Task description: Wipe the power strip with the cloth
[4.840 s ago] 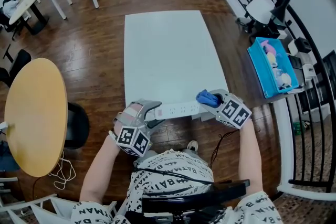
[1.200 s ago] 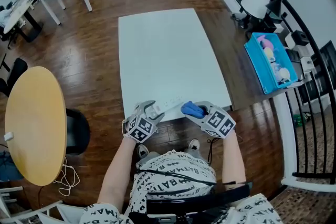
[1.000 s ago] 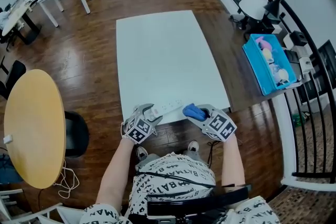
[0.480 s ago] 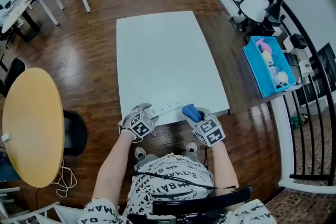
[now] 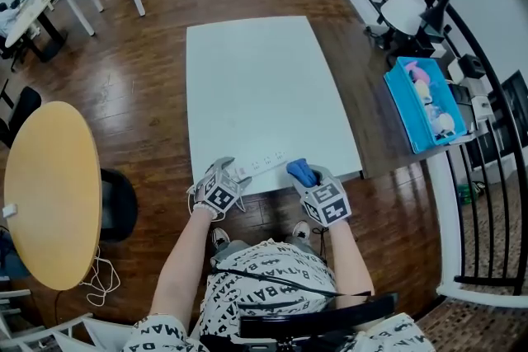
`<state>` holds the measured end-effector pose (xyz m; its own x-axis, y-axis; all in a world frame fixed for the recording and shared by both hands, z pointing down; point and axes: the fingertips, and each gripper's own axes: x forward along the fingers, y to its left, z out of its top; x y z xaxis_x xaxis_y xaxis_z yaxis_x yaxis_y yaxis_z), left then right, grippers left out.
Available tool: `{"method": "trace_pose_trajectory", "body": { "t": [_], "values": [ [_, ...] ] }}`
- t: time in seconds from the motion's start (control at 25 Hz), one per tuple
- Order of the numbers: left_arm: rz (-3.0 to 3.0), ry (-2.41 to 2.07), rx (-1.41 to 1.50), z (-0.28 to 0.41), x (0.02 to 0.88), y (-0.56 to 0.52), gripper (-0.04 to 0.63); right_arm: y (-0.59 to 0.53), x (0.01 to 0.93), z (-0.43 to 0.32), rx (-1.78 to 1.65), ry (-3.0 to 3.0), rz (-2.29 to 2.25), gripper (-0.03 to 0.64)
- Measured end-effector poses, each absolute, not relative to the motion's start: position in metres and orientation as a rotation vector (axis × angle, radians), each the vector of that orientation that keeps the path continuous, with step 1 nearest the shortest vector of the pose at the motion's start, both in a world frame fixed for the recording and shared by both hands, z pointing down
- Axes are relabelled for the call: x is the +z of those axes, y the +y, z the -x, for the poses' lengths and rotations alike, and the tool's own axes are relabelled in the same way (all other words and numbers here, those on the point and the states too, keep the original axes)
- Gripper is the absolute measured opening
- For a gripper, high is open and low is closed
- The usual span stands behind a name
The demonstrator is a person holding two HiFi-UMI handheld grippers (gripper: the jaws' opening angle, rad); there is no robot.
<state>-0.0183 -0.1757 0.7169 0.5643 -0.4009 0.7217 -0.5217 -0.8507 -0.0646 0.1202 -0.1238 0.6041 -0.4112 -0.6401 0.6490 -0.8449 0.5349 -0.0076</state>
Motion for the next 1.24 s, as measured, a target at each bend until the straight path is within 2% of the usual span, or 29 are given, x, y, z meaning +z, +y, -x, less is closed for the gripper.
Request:
{"method": "trace_pose_trajectory", "body": {
  "t": [0.12,0.16,0.2,0.24,0.28,0.64,1.24],
  "values": [
    [-2.660,-0.943,0.950,0.025,0.679,-0.181,0.318,-0.131,0.597,-0.121,0.481,-2.211,-1.256,0.132],
    [-2.650,-1.010,0.894,0.029,0.666,-0.183,0.273,-0.134,0.594,-0.122,0.489,-2.217,-1.281,0.132],
    [-2.631,-1.073,0.855,0.033,0.655,-0.185,0.184,-0.136,0.592,-0.123,0.491,-2.220,-1.304,0.132],
    [-2.605,-1.127,0.822,0.037,0.647,-0.186,0.034,-0.138,0.591,-0.123,0.488,-2.219,-1.321,0.132],
    [-2.575,-1.165,0.778,0.039,0.640,-0.187,0.003,-0.139,0.591,-0.123,0.485,-2.216,-1.331,0.132],
    [-2.386,-1.273,0.470,0.050,0.605,-0.178,0.003,-0.139,0.593,-0.115,0.510,-2.214,-1.335,0.132],
    [-2.388,-1.261,0.445,0.045,0.598,-0.171,0.003,-0.132,0.592,-0.108,0.513,-2.224,-1.324,0.132]
  ]
}}
